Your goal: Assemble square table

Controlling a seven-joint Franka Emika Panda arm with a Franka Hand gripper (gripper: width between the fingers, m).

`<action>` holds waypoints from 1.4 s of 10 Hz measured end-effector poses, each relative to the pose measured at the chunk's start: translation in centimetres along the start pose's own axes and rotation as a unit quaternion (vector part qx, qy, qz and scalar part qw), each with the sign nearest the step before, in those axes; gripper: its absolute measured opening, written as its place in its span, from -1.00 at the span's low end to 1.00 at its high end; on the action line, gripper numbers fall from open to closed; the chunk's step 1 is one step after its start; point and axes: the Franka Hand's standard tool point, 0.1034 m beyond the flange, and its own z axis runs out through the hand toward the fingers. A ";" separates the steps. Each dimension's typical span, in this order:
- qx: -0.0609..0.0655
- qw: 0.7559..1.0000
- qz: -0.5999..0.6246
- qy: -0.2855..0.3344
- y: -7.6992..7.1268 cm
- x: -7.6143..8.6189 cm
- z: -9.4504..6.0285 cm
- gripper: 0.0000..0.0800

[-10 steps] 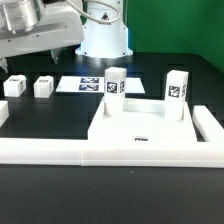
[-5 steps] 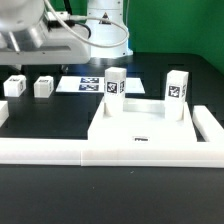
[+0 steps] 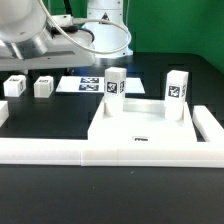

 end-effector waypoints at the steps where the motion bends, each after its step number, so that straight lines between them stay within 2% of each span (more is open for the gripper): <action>1: -0.013 1.000 0.000 -0.018 0.7 0.1 0.4 0.62; 2: -0.011 0.999 0.001 -0.049 0.9 -0.7 0.6 0.62; 3: -0.011 0.997 0.007 -0.075 1.5 -0.8 0.1 0.62; 4: -0.014 0.998 0.004 -0.064 1.4 0.0 0.3 0.62; 9: -0.016 0.998 -0.016 -0.066 1.1 0.0 0.5 0.62; 10: -0.016 0.998 -0.018 -0.059 1.5 0.3 1.5 0.62; 11: -0.013 0.998 -0.018 -0.065 1.6 -0.1 3.4 0.62; 14: -0.013 0.997 -0.019 -0.070 1.7 0.0 4.9 0.62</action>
Offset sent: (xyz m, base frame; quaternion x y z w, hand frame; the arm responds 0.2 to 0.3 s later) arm -0.0109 -0.0012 -0.0102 -0.0154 0.0098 0.0336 0.9993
